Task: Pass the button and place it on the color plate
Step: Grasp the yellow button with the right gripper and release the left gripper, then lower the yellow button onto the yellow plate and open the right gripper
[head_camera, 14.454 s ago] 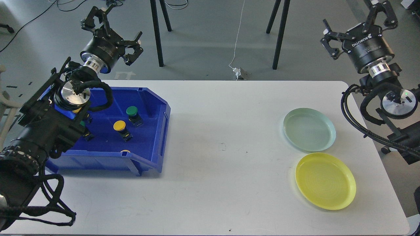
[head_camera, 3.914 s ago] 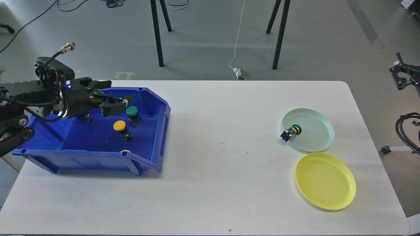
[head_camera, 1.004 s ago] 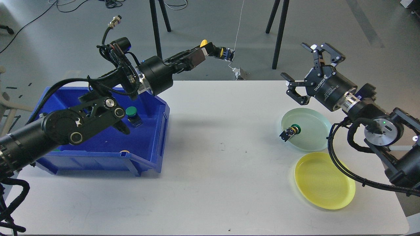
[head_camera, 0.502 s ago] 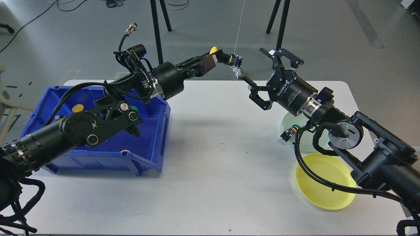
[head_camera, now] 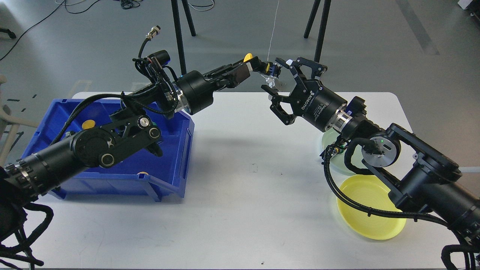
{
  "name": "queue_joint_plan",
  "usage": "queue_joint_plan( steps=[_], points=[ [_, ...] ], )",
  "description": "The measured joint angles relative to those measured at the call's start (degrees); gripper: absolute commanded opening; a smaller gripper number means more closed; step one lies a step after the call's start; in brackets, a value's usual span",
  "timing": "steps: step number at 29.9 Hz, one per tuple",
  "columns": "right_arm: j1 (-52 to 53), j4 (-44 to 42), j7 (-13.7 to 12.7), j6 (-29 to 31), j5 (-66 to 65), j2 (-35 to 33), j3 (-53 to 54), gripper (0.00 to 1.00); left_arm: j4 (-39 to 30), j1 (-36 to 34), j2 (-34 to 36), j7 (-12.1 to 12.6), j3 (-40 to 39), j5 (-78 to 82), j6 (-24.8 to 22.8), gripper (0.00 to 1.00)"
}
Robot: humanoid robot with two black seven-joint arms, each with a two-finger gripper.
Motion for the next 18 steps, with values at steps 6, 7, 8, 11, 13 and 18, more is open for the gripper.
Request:
queue_joint_plan(
  steps=[6,7,8,11,13,18],
  points=[
    [0.8,-0.9,0.0,0.0,0.0,0.2,0.1,0.22,0.0,-0.1,0.0,0.0,0.0,0.0,0.0,0.28],
    [0.8,-0.9,0.0,0.0,0.0,0.3,0.1,0.22,0.0,-0.1,0.1,0.0,0.0,0.0,0.0,0.28],
    [0.8,-0.9,0.0,0.0,0.0,0.3,0.1,0.22,0.0,-0.1,0.1,0.0,0.0,0.0,0.0,0.28],
    [0.9,-1.0,0.0,-0.1,-0.1,0.3,0.1,0.21,0.0,0.0,0.1,0.0,0.0,0.0,-0.1,0.31],
    [0.9,-1.0,0.0,-0.1,-0.1,0.3,0.2,0.21,-0.1,0.0,0.1,0.0,0.0,0.0,-0.1,0.38],
    [0.9,-1.0,0.0,-0.1,-0.1,0.3,0.3,0.22,-0.3,0.0,0.2,-0.1,0.0,0.0,-0.2,0.51]
  ],
)
